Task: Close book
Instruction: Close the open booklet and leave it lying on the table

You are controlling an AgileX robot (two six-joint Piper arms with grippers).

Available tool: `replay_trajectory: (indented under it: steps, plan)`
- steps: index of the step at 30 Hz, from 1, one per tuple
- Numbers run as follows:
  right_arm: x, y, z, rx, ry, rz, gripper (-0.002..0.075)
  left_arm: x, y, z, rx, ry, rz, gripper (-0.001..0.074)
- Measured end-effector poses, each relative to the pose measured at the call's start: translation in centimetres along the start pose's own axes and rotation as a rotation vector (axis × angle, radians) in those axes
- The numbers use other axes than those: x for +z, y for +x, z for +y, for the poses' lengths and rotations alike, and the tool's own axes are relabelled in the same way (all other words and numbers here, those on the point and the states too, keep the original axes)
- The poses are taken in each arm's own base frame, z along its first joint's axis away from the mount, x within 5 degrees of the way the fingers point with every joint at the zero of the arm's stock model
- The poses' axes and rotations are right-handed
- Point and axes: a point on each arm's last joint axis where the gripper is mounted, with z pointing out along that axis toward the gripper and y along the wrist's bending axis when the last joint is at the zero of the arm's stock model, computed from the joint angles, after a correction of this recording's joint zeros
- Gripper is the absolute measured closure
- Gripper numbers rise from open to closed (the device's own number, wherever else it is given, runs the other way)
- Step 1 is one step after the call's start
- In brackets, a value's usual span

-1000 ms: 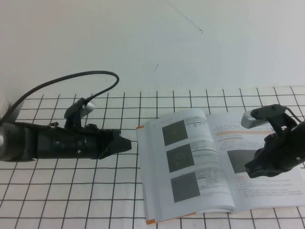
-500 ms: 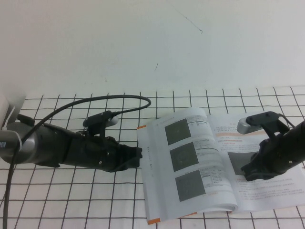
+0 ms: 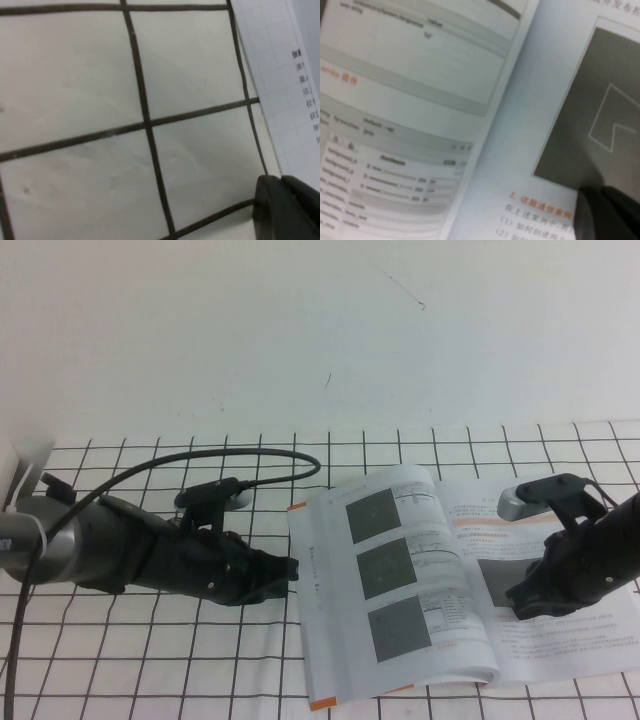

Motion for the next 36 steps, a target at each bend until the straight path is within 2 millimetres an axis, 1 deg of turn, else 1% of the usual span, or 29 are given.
replay_trajectory:
  steps: [9,15,17,23,28,31,36]
  plan:
    - [0.0,0.0,0.0,-0.001,-0.001,-0.001,0.0729,0.3,-0.1,-1.1,0.056,-0.001,-0.003,0.0738]
    - [0.0,0.0,0.0,0.001,-0.003,0.000,0.0729,0.3,-1.2,-2.7,0.119,0.021,-0.007,0.0738]
    - [0.0,0.0,0.0,0.003,-0.002,-0.001,0.0729,0.2,-1.5,-2.6,0.124,-0.008,-0.001,0.0738]
    - [0.0,0.0,0.0,0.003,-0.002,-0.001,0.0729,0.0,-1.2,-1.6,0.090,-0.116,0.071,0.0738]
    - [0.0,0.0,0.0,0.003,-0.002,-0.001,0.0729,0.6,-1.5,-1.7,0.085,-0.119,0.104,0.0738]
    - [0.0,0.0,0.0,0.003,-0.002,-0.001,0.0729,1.1,-1.7,-2.3,0.100,-0.107,0.108,0.0738]
    - [0.0,0.0,0.0,0.004,-0.003,-0.001,0.0729,1.8,-2.3,-4.0,0.154,-0.083,0.099,0.0738]
